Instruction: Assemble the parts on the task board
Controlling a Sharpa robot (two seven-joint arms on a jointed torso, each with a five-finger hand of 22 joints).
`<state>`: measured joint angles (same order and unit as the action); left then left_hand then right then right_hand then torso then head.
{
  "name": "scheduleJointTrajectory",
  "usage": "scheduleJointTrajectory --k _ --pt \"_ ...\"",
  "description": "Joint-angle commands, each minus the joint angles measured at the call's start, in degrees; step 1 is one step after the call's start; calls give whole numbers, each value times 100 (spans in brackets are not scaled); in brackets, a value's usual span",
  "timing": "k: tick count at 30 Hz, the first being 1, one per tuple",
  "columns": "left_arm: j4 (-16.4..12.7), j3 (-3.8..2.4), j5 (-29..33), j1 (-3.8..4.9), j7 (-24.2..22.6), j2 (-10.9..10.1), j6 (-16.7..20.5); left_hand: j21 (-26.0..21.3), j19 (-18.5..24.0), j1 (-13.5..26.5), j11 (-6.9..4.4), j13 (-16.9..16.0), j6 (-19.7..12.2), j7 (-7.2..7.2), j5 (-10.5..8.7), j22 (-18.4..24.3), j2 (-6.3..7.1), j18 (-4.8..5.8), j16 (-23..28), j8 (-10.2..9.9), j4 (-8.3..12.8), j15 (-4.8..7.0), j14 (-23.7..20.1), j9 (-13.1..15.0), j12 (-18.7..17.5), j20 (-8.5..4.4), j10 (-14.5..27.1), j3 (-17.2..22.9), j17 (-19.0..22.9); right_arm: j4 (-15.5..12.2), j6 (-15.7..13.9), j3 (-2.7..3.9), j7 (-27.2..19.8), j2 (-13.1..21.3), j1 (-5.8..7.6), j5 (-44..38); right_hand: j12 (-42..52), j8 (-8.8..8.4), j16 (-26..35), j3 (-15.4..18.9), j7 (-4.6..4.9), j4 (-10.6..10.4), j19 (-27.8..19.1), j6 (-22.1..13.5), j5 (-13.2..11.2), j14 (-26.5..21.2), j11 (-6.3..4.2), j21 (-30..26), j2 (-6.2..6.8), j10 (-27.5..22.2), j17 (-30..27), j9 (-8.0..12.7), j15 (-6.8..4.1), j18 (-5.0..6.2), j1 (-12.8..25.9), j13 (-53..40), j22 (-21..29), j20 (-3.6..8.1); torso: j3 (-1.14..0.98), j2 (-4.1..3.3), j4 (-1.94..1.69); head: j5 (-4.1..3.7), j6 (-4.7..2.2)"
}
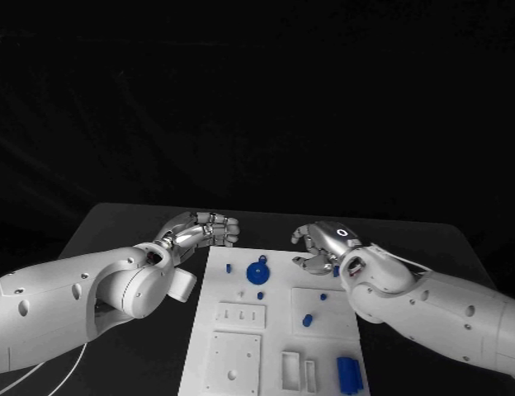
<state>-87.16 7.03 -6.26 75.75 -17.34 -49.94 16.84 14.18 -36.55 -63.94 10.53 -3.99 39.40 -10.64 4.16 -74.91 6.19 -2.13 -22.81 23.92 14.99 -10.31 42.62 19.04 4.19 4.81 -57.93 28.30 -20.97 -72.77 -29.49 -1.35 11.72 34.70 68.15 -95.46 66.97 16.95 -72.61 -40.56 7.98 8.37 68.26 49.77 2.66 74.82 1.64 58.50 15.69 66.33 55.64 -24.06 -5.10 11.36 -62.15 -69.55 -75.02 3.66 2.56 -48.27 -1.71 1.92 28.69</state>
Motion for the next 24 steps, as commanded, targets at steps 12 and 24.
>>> scheduleJointTrajectory --k 12,24 --pt "139 -2 -14 7 -86 17 -117 -18 43 29 -16 -2 20 -143 -9 -127 -30 -60 27 -35 37 -11 -28 2 -16 -15 -22 -4 5 361 244 18 -1075 666 11 1158 4 -17 54 256 49 78 -29 -36 42 -31 28 -37 6 -40 25 -9 69 364 12 3 -81 28 -148 35 197 42 3" --pt "195 2 -12 -15 -82 52 -146 -17 44 32 -17 -2 21 -141 -10 -126 -36 -59 27 -35 36 -9 -26 2 -16 -15 -23 -3 4 835 524 17 -1370 582 -145 1386 -13 -58 71 519 70 168 -56 -103 148 -44 48 -56 -51 -104 47 5 87 364 101 14 -83 6 -205 14 234 -21 8"
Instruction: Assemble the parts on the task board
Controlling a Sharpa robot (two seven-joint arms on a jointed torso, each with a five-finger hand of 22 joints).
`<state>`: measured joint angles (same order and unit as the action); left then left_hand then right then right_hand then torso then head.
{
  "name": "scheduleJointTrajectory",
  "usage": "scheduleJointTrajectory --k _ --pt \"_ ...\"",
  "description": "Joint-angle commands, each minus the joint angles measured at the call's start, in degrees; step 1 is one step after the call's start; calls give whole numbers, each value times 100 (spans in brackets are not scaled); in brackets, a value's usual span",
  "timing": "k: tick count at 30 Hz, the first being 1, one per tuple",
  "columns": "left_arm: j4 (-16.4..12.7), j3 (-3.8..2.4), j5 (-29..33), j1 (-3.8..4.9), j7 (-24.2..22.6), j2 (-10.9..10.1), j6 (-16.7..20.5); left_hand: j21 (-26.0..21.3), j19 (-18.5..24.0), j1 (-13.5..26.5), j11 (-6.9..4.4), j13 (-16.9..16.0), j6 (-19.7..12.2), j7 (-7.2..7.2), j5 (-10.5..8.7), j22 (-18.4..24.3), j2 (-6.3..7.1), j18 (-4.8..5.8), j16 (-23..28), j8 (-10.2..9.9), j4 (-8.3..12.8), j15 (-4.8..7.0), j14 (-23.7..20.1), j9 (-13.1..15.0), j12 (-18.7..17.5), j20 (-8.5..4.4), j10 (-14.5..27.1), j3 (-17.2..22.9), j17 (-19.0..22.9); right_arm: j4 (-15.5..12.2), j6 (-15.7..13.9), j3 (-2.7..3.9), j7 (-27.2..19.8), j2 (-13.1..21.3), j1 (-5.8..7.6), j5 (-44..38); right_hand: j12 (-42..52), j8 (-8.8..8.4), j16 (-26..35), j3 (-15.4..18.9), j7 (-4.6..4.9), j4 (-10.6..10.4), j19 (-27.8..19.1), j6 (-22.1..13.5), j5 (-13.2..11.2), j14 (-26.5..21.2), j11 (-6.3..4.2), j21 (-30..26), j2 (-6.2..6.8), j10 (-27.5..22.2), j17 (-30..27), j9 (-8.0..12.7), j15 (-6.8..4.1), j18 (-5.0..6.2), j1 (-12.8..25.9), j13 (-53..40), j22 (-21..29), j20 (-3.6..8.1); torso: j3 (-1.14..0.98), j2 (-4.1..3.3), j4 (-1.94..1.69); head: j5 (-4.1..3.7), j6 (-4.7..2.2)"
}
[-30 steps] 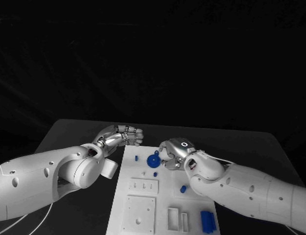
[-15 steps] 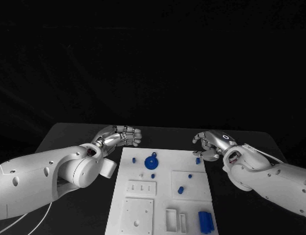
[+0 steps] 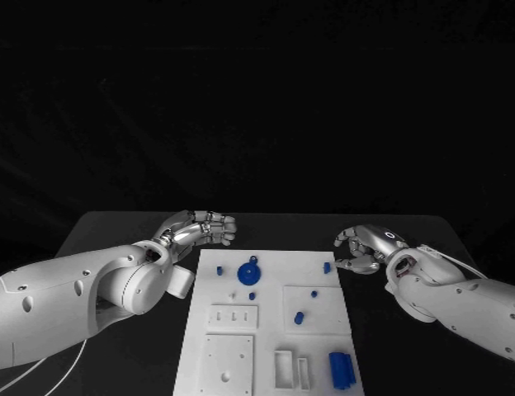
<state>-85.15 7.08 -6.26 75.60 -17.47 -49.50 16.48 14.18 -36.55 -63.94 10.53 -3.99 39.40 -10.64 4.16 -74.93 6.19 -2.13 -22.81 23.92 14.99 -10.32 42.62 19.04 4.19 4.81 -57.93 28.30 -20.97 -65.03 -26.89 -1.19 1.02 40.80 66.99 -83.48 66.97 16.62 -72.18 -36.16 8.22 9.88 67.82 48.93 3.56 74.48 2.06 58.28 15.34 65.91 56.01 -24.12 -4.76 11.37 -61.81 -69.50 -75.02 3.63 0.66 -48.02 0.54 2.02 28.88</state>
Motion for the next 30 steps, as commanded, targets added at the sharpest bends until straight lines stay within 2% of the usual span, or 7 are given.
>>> scheduleJointTrajectory --k 1,8,13,15,17,20,30 --pt "-4 -3 -12 -1 -68 7 -112 -18 44 33 -17 -2 21 -141 -10 -124 -36 -59 27 -35 36 -9 -26 2 -16 -15 -23 -3 4 87 290 0 -337 -39 -47 214 -24 -46 30 164 57 45 -18 -59 149 -15 14 -36 -30 -89 17 17 57 363 107 16 -85 8 -8 -8 3 -39 2" --pt "10 -2 -12 -4 -66 -2 -116 -18 45 36 -18 -1 21 -141 -11 -124 -36 -58 27 -36 36 -8 -27 2 -17 -16 -22 -5 4 276 389 -1 -514 -144 -188 302 -83 -138 36 576 110 199 -57 -245 262 -39 67 -66 -101 -247 52 40 110 363 284 60 -82 2 15 0 0 -76 59" --pt "20 -2 -12 -7 -64 2 -118 -18 46 36 -18 -1 21 -141 -12 -123 -35 -57 28 -37 37 -8 -27 2 -18 -16 -22 -5 4 451 327 -6 -538 -274 -251 328 -72 -152 37 706 117 325 -67 -286 297 -44 75 -79 -179 -272 71 36 119 363 260 61 -81 6 17 -5 -4 -95 78" --pt "19 -2 -12 -9 -64 5 -121 -19 46 37 -18 -1 20 -140 -12 -123 -35 -57 28 -37 38 -7 -28 2 -18 -16 -22 -5 4 500 277 -6 -512 -313 -266 326 -57 -152 39 723 109 368 -66 -291 289 -44 68 -82 -223 -261 76 33 113 363 230 53 -81 7 18 -3 -5 -93 88" --pt "18 -2 -12 -9 -63 5 -123 -19 46 37 -18 -1 20 -141 -12 -123 -35 -57 28 -37 38 -7 -28 2 -18 -16 -21 -5 4 565 171 -8 -496 -363 -269 348 -38 -149 39 734 101 389 -61 -290 247 -43 60 -82 -252 -241 79 30 105 363 218 41 -81 6 15 -5 -10 -121 120" --pt "21 -2 -12 -9 -63 -1 -130 -19 47 41 -18 -1 20 -141 -13 -123 -35 -56 29 -38 36 -7 -28 2 -19 -16 -21 -7 4 628 98 -16 -460 -408 -269 357 8 -146 34 769 98 368 -44 -286 210 -35 57 -79 -289 -188 89 27 102 363 277 11 -80 3 24 -1 -9 -160 142" --pt "37 -2 -12 -9 -58 10 -127 -19 47 49 -16 -1 19 -144 -15 -123 -36 -54 30 -39 33 -8 -29 2 -20 -16 -20 -9 4 780 164 -36 -412 -514 -270 390 50 -129 36 621 78 371 -17 -254 43 -24 38 -89 -384 -136 104 19 84 363 133 -6 -74 18 31 0 -13 -193 180"
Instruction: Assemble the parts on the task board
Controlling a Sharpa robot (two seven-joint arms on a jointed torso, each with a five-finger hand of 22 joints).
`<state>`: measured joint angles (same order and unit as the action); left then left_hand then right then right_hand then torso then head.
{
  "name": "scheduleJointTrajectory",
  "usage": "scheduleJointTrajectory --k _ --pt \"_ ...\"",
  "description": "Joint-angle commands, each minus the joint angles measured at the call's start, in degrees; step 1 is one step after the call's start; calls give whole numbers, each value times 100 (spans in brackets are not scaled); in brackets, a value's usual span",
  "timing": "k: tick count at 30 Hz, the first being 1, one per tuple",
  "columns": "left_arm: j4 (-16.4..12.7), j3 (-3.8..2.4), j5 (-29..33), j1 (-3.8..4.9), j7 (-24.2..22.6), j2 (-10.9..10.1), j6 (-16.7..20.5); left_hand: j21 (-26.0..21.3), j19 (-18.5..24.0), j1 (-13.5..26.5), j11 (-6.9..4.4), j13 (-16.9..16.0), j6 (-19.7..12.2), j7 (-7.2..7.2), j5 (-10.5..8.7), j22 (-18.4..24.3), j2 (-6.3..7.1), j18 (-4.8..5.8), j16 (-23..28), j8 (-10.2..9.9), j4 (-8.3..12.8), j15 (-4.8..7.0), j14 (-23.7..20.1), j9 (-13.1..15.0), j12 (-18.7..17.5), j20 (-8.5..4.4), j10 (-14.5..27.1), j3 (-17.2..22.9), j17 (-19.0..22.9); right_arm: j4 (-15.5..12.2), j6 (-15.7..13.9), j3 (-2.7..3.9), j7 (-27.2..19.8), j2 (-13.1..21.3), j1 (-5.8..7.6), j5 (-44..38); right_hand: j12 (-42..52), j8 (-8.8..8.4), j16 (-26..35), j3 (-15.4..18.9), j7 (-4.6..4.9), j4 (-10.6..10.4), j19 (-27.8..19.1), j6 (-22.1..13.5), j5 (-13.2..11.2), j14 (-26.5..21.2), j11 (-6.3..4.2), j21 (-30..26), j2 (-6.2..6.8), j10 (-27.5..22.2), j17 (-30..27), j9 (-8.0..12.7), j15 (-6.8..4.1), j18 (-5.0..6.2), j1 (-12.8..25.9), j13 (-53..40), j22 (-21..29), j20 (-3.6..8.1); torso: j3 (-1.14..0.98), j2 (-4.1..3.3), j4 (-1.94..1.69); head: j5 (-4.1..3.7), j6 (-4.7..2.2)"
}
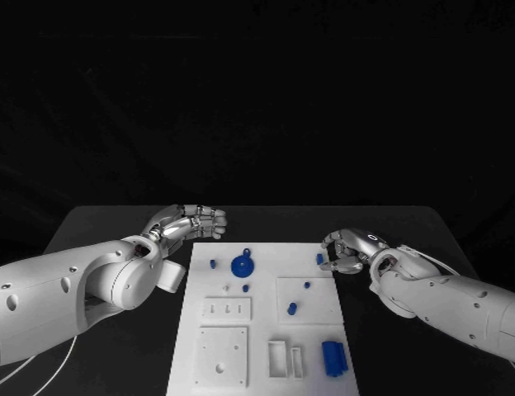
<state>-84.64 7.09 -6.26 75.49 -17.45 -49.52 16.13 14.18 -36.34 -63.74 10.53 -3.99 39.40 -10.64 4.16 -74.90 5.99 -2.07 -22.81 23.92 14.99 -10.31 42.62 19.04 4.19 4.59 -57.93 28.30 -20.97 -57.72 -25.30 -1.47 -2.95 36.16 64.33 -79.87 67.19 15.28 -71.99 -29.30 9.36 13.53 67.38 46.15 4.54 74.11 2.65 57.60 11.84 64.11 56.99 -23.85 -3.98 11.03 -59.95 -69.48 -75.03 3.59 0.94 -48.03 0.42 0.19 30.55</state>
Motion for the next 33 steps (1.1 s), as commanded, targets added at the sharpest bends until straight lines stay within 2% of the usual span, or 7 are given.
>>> scheduleJointTrajectory --k 1,6,10,18,21,30,33 --pt "-18 -4 -12 2 -62 12 -92 -19 26 30 -16 -1 19 -144 -15 -126 -16 -60 30 -39 33 -8 -29 2 -20 6 -20 -9 4 79 13 -12 -19 -73 -5 29 34 10 19 -126 -44 13 30 36 -103 13 -28 -25 -56 54 6 -10 3 397 -120 -11 -72 26 0 -4 1 -5 17" --pt "-37 -4 -12 2 -58 1 -93 -19 26 31 -15 0 17 -145 -15 -126 -16 -60 31 -41 32 -8 -30 1 -21 5 -19 -9 4 131 47 -22 -24 -111 -42 28 55 48 36 -524 -102 -40 45 110 -157 23 -83 -36 -77 101 15 -22 -52 397 -353 -15 -74 12 -8 -11 -8 13 40" --pt "-44 -4 -12 2 -56 -12 -88 -19 27 31 -15 0 17 -145 -15 -126 -16 -60 31 -41 33 -8 -31 1 -21 5 -18 -9 4 138 55 -24 -28 -111 -52 24 69 69 43 -663 -129 -49 48 147 -158 27 -109 -30 -70 126 21 -30 -77 397 -401 -22 -84 5 -4 -24 -22 9 46" --pt "-51 -5 -12 2 -52 -17 -85 -20 29 26 -16 0 16 -146 -14 -125 -15 -60 32 -42 38 -7 -32 1 -22 3 -17 -6 4 151 121 -26 -32 -130 -53 -5 79 119 52 -802 -183 -39 47 229 -160 34 -158 -17 -81 153 33 -51 -123 397 -412 -27 -95 -3 -9 -53 -29 32 43" --pt "-47 -5 -12 2 -52 -14 -87 -20 29 25 -16 0 16 -146 -14 -125 -15 -60 33 -42 39 -7 -33 1 -22 3 -17 -6 4 154 110 -28 -40 -139 -57 -5 85 135 60 -844 -233 -42 46 246 -160 36 -207 -10 -84 171 38 -58 -170 397 -384 -31 -99 -7 -10 -51 -26 42 55" --pt "-38 -5 -12 2 -48 -9 -94 -21 30 24 -15 0 16 -146 -14 -125 -16 -59 34 -43 41 -7 -34 1 -22 3 -16 -5 4 145 96 -30 -67 -157 -61 -5 94 169 66 -872 -251 -47 47 298 -165 39 -225 -2 -112 192 44 -74 -188 397 -349 -39 -100 -4 -9 -40 -29 33 77" --pt "-37 -5 -12 2 -42 -8 -99 -21 30 24 -15 0 16 -146 -14 -125 -16 -59 34 -43 41 -7 -34 1 -22 3 -16 -5 4 146 96 -30 -65 -167 -61 -5 97 191 68 -888 -256 -63 48 334 -171 39 -231 1 -138 199 47 -84 -194 397 -332 -42 -99 -2 -10 -40 -28 44 64"
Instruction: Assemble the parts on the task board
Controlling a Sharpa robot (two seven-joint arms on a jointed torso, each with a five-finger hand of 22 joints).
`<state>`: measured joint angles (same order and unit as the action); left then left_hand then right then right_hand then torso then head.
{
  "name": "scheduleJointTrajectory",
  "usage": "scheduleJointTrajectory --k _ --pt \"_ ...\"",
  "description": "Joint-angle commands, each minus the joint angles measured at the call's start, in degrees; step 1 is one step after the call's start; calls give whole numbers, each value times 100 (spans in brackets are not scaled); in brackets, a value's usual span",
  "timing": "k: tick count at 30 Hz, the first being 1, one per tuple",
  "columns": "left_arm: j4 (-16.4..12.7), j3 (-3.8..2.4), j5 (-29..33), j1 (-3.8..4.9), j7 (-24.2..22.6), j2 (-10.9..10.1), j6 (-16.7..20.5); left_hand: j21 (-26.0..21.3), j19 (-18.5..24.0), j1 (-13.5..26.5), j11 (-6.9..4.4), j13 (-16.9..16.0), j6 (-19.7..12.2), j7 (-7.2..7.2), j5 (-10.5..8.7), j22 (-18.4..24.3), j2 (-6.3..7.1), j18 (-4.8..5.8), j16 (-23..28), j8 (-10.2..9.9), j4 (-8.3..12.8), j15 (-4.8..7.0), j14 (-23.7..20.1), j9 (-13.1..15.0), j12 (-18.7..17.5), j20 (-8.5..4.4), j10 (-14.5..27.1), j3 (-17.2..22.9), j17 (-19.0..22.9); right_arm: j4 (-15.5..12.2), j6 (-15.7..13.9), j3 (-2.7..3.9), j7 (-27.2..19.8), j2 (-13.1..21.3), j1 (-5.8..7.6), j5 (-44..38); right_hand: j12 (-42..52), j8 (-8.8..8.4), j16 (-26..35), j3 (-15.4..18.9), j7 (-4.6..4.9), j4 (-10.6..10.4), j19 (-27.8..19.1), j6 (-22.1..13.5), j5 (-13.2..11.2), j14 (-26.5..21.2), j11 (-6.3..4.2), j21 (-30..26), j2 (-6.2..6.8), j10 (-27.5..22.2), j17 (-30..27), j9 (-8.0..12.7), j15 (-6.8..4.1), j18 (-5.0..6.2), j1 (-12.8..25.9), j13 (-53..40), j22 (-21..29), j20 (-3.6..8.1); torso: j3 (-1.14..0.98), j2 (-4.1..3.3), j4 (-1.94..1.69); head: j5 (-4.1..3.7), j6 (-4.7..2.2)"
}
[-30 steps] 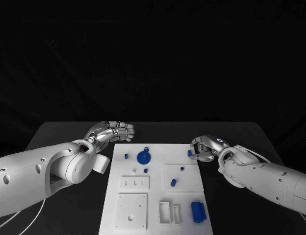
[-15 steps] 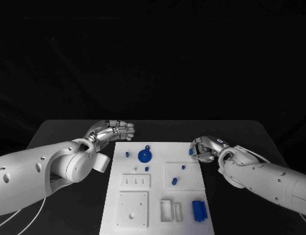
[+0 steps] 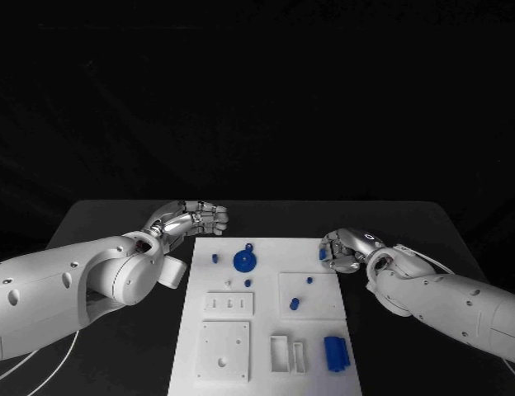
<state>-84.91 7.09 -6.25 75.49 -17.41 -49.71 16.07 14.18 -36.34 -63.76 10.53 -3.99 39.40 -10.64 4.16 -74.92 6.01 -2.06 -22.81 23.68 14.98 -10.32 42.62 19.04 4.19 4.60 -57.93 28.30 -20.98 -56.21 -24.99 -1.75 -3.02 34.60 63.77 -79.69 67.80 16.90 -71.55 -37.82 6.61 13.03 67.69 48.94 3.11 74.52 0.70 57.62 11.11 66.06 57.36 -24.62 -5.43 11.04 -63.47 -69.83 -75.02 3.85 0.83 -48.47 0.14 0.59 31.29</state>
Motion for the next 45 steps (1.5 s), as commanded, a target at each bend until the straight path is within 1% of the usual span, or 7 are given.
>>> scheduleJointTrajectory --k 1,8,11,21,30,39,45 --pt "-6 -4 -13 3 -44 14 -95 -21 31 26 -15 1 16 -146 -14 -123 -18 -60 34 -20 41 -7 -34 1 -22 2 -16 -4 4 -8 63 -2 -61 -11 -5 -24 35 34 25 -41 17 -18 17 60 -28 -1 -37 0 -70 5 11 -9 -50 396 27 -6 -99 -28 -1 3 1 9 -14" --pt "4 -4 -13 2 -51 22 -72 -21 31 28 -15 1 15 -147 -15 -123 -18 -59 35 -21 41 -7 -35 1 -23 2 -14 -4 4 -3 51 -2 -72 -40 -5 -22 28 60 31 -60 -2 -55 15 95 -28 -1 -56 5 -80 4 19 -24 -68 396 86 -1 -98 -23 7 1 0 22 -9" --pt "15 -4 -13 2 -48 33 -78 -21 32 27 -15 1 14 -146 -14 -123 -18 -59 35 -21 42 -7 -36 1 -24 2 -13 -4 4 4 40 -2 -73 -44 -5 -22 27 83 33 -80 -2 -50 13 132 -28 0 -57 6 -91 5 21 -34 -70 396 77 -2 -97 -18 -1 1 3 30 -3" --pt "17 -4 -13 1 -44 27 -76 -21 32 28 -15 2 13 -146 -14 -123 -18 -58 36 -23 42 -7 -37 1 -26 2 -10 -3 4 0 23 -2 -76 -54 -5 -35 19 219 43 -184 34 -39 2 397 -28 3 -23 14 -175 -1 39 -93 -39 396 70 1 -97 -6 -3 -4 3 22 6" --pt "17 -4 -13 1 -43 25 -75 -21 32 30 -15 2 12 -146 -14 -123 -18 -57 37 -24 42 -7 -38 1 -26 2 -9 -3 4 0 -14 -2 -56 -49 -5 -72 13 288 54 -282 2 -28 -11 562 -28 2 -50 18 -289 -3 49 -122 -62 396 62 4 -96 -8 -9 -3 0 19 5" --pt "17 -4 -13 1 -41 23 -85 -21 32 30 -15 2 12 -146 -14 -123 -20 -57 38 -24 43 -7 -38 1 -26 2 -9 -1 4 -26 -313 -2 3 -51 -6 -159 28 389 65 -338 -70 -32 -14 793 -29 6 -118 37 -450 25 64 -172 -124 396 124 -15 -99 -12 -13 -5 3 19 9" --pt "14 -4 -16 1 -5 26 -136 -18 29 33 -8 -1 18 -148 -16 -124 -31 -56 21 -23 39 -9 -7 3 -19 1 -23 2 -5 -126 -440 -2 69 -18 -6 -186 34 424 65 -340 -105 16 -14 874 -29 10 -152 50 -442 34 74 -193 -156 396 121 -25 -101 -4 -12 -8 -1 22 13"
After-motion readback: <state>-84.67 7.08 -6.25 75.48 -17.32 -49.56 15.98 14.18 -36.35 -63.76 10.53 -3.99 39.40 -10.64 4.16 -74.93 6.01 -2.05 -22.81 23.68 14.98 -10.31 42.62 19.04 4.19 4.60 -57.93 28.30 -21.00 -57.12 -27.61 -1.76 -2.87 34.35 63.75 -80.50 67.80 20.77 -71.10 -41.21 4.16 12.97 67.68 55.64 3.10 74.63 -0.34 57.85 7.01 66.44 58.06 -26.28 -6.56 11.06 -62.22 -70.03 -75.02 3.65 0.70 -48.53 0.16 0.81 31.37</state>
